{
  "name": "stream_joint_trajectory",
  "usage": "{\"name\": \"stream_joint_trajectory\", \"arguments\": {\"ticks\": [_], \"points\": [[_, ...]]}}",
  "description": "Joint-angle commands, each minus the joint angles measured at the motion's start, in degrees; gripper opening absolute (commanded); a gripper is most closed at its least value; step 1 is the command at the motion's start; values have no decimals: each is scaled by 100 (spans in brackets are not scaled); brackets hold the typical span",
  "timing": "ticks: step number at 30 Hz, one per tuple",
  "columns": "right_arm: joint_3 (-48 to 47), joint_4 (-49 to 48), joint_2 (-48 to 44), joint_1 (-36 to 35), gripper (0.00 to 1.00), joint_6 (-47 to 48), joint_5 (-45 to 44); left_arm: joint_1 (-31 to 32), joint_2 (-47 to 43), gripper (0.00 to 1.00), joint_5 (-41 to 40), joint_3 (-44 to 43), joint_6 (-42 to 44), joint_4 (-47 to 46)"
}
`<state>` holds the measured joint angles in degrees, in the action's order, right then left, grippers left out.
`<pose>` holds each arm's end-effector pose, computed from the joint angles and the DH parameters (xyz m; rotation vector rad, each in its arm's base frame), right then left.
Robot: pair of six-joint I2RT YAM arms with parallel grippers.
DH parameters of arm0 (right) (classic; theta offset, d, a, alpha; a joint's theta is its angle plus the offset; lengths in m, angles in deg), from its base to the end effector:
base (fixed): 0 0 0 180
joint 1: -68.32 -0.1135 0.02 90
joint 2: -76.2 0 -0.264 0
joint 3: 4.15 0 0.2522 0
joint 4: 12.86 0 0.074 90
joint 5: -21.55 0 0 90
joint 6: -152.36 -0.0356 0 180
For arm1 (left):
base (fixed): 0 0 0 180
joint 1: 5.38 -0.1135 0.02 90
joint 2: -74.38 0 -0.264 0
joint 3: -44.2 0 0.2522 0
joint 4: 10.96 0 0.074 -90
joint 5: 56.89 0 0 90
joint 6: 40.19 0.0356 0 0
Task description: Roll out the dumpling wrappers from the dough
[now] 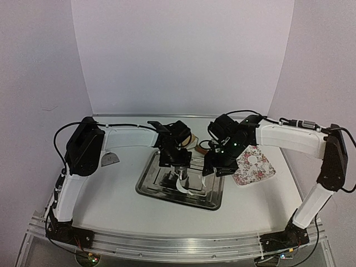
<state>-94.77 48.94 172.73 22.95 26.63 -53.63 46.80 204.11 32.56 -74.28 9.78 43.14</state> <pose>0.2338 0.2498 0.2495 -0.3220 2.9224 0.6669 0.2957 -0.3804 0.1677 0.2939 2.7891 -0.4322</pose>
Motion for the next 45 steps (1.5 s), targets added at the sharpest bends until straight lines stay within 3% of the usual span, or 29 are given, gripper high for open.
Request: {"name": "stream_joint_trajectory", "arguments": {"ticks": [1, 9, 14, 17, 27, 31, 38, 45], "points": [[69, -299, 101, 307, 60, 53, 372, 11, -806, 91, 15, 142, 264, -392], [82, -400, 475, 369, 76, 440, 630, 11, -1435, 95, 591, 570, 425, -1171], [130, -715, 266, 380, 87, 591, 834, 12, -1851, 96, 1555, 1225, 374, -1984], [262, -901, 157, 379, 88, 607, 986, 12, -1875, 95, 1993, 1433, 79, -2146], [479, -928, -253, 383, 93, 705, 976, -66, -1939, 95, 1957, 1789, -914, -2144], [479, -929, -351, 385, 94, 708, 923, -68, -1825, 94, 2471, 1819, -809, -2402], [533, -932, -541, 389, 95, 630, 765, -86, -1640, 93, 4194, 2304, -380, -3261], [694, -928, -869, 387, 96, 482, 523, -82, -1718, 92, 4541, 2674, -324, -3527]]}}
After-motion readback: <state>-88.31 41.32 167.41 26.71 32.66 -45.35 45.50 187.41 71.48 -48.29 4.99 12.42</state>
